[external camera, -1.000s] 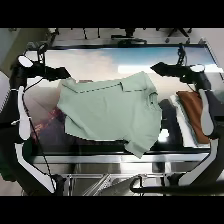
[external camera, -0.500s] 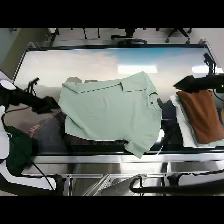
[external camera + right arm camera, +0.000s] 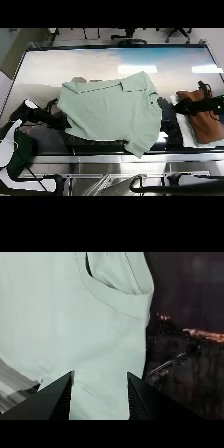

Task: Fold the shirts.

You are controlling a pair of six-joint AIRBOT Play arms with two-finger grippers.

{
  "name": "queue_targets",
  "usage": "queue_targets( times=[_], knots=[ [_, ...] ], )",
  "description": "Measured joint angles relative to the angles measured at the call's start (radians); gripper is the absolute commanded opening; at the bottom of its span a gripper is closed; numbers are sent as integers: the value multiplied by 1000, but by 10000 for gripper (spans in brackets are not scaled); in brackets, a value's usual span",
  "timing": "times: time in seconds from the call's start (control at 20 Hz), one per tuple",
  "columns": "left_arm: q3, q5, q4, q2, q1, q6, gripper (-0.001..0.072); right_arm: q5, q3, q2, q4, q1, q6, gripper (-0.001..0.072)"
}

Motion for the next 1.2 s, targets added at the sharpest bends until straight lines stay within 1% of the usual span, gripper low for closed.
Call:
queue_targets(
  times=[0.05,0.3,0.55,0.65,0.7,0.75,0.8,0.85,0.9,1.05,1.2],
  knots=[
    [-6,10,0,1,-14,3,13,-3,-29,1,-8,2,-1,400],
    [4,7,1,2,-35,5,12,-14,-157,3,-103,5,5,412],
    [-8,-59,4,39,32,-2,13,-76,-291,4,-127,36,5,411],
    [-32,-64,4,68,69,-3,12,-97,-340,3,-103,80,0,406],
    [-42,-65,4,80,85,-3,12,-108,-356,0,-94,108,0,360],
    [-51,-66,4,90,98,-3,13,-130,-369,-3,-91,140,-1,337],
    [-61,-66,4,101,110,-3,13,-143,-378,-6,-78,171,-3,335],
    [-71,-65,4,111,118,-3,13,-161,-383,-7,-63,203,-8,203],
    [-81,-66,4,120,123,-3,12,-185,-384,-8,-53,228,-20,23],
    [-102,-64,4,154,132,-11,11,-253,-347,11,3,272,-44,14],
    [-60,-92,-13,229,137,-22,11,-164,-231,87,120,274,-51,14]
  ],
)
